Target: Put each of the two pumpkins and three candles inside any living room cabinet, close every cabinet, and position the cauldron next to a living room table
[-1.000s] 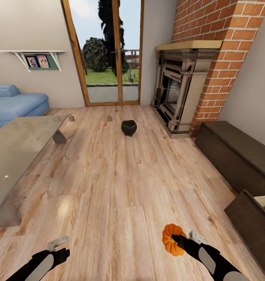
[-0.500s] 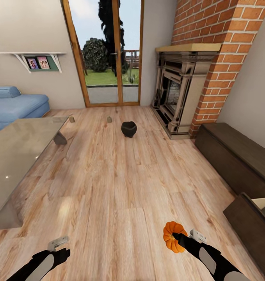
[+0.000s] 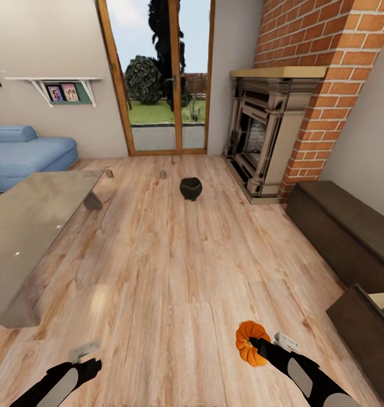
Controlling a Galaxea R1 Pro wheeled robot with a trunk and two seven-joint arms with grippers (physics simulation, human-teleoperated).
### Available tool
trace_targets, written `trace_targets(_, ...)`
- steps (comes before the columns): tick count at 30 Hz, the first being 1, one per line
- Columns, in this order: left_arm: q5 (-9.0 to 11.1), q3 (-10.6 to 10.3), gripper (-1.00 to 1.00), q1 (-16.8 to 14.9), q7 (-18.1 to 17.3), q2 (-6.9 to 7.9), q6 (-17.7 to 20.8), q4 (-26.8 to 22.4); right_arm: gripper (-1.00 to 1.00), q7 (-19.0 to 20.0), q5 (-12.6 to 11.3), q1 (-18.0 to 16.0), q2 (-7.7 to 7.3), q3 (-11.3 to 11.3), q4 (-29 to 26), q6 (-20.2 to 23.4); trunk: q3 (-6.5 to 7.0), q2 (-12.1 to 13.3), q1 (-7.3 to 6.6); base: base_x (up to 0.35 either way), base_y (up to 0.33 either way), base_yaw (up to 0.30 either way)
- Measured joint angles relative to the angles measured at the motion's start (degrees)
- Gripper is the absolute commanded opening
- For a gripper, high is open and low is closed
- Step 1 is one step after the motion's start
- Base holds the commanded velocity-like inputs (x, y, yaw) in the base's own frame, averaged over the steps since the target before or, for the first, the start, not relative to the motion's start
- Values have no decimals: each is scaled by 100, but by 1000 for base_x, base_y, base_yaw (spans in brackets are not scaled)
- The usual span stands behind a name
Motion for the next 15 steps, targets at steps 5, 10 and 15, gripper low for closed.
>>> trace_targets(5,0,32,100,0,0,2,-2,-1,-100,0,0,0,3,2,1,0,0,0,2,-219,0,280)
trace_targets(10,3,31,100,0,0,4,-131,-3,-100,0,8,0,10,6,1,7,0,0,2,-310,0,290)
trace_targets(15,4,21,100,1,0,4,-182,-2,-100,-7,12,0,12,9,2,8,0,0,2,-283,0,291)
